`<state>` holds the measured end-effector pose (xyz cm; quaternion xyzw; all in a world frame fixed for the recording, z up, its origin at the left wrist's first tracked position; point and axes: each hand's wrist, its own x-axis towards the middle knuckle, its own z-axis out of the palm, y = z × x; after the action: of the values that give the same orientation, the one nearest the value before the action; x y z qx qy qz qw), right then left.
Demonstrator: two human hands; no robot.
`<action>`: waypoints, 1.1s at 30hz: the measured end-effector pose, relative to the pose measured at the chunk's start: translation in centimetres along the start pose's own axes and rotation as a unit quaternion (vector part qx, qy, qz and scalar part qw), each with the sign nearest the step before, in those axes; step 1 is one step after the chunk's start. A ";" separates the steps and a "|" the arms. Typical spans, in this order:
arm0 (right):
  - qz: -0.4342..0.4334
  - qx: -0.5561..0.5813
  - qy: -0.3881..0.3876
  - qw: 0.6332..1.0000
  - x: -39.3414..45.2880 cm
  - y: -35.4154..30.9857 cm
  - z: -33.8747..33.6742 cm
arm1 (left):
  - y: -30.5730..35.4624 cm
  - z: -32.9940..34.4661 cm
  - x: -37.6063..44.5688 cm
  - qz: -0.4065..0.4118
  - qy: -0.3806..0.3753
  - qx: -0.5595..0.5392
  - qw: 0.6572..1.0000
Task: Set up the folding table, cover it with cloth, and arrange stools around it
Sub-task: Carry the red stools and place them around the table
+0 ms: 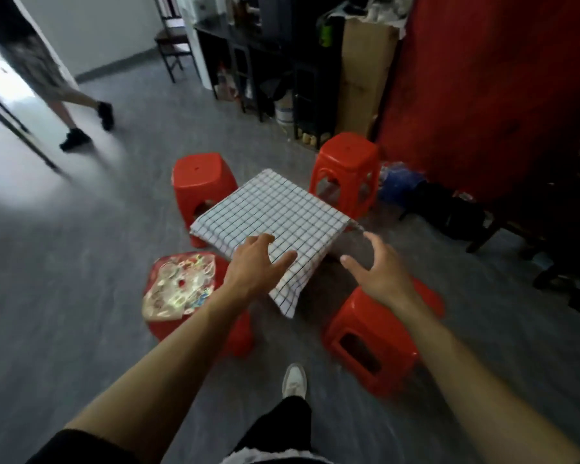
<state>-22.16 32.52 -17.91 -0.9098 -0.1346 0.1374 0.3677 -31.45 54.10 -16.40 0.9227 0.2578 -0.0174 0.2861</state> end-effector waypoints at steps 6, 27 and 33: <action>-0.063 0.015 -0.083 0.994 -3.5 -5.4 5.2 | -6.1 -4.1 -6.9 -0.072 0.066 0.033 0.995; -0.216 -0.110 -0.230 0.942 -9.8 -32.4 32.4 | -40.2 -18.5 -16.1 -0.211 0.112 -0.063 0.969; -0.215 -0.138 -0.225 0.940 -9.9 -39.8 40.3 | -50.5 -24.4 -14.3 -0.211 0.098 -0.067 0.970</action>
<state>-51.13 82.14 -16.17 -0.8464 -0.4238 0.2366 0.2191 -71.24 96.07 -19.63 0.8235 0.4737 0.0307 0.3107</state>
